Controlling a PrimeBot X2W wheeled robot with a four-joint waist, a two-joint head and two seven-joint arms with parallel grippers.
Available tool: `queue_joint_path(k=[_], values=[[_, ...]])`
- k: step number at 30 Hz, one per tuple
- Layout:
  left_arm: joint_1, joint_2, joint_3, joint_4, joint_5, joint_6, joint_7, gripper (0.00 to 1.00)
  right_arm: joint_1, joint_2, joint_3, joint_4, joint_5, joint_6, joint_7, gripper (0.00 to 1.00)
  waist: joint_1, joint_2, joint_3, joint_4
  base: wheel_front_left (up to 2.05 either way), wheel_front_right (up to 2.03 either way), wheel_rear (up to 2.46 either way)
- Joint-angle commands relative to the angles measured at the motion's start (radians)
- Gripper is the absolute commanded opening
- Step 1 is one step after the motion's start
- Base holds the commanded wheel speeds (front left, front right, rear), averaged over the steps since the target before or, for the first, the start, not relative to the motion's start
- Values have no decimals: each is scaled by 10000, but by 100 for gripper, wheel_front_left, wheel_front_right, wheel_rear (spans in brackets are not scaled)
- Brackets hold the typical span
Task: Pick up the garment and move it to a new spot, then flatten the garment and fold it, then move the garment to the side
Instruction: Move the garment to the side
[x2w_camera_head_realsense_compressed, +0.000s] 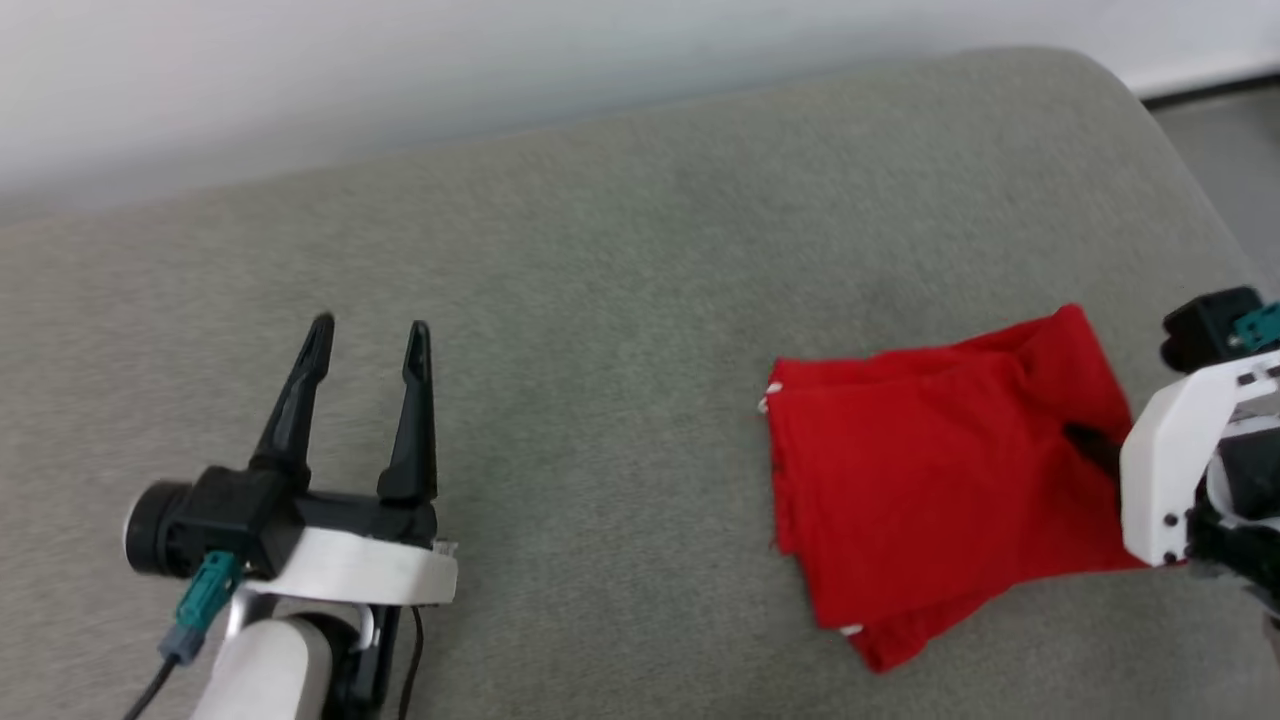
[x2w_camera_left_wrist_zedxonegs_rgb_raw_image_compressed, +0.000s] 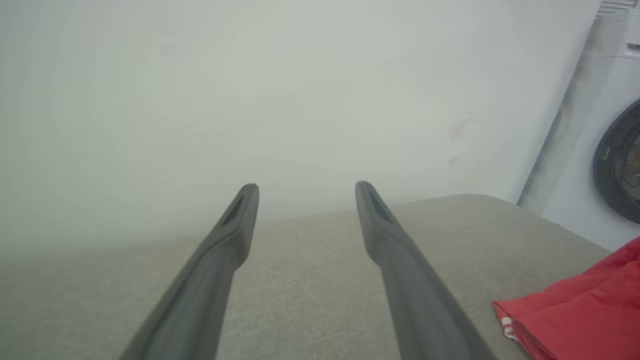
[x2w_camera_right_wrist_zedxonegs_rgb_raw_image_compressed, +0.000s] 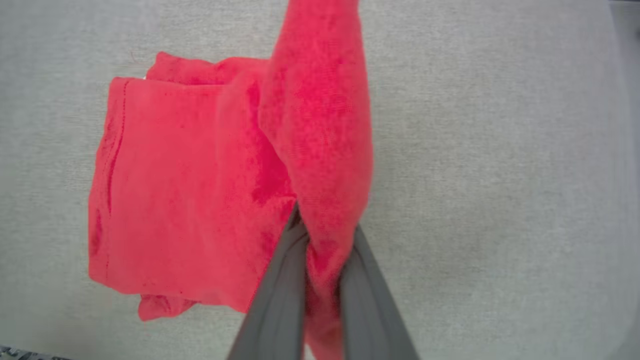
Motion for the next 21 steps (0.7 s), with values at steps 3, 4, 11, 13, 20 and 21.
queue_joint_path(k=[3, 4, 11, 13, 20, 21], values=[[-533, 298, -115, -450, 277, -66, 308, 100, -685, -152, -313, 627, -407, -4, -775, 0, 0, 0, 1452, -1149, 0, 0, 0], [-673, 312, -156, -610, 307, -61, 406, 100, -876, -230, -420, 820, -574, -4, -1056, 0, 0, 0, 1672, -1230, 0, 0, 0], [-1642, 681, -465, -1829, 735, -249, 1213, 100, -2304, -695, -1354, 2611, -1481, -6, -2646, 0, 0, 0, 3162, -1334, 0, 0, 0], [-1865, 780, -515, -2133, 836, -318, 1416, 100, -2681, -826, -1710, 3116, -1760, -7, -3037, 0, 0, 0, 3533, -1308, 0, 0, 0], [-2346, 1020, -723, -2956, 1139, -409, 1998, 100, -3877, -786, -2952, 4747, -2739, -7, -4532, 0, 0, 0, 4464, -1159, 0, 0, 0], [-2379, 1044, -736, -3024, 1161, -415, 2052, 100, -3989, -655, -3075, 5000, -2849, -7, -4709, 0, 0, 0, 4548, -1143, 0, 0, 0]])
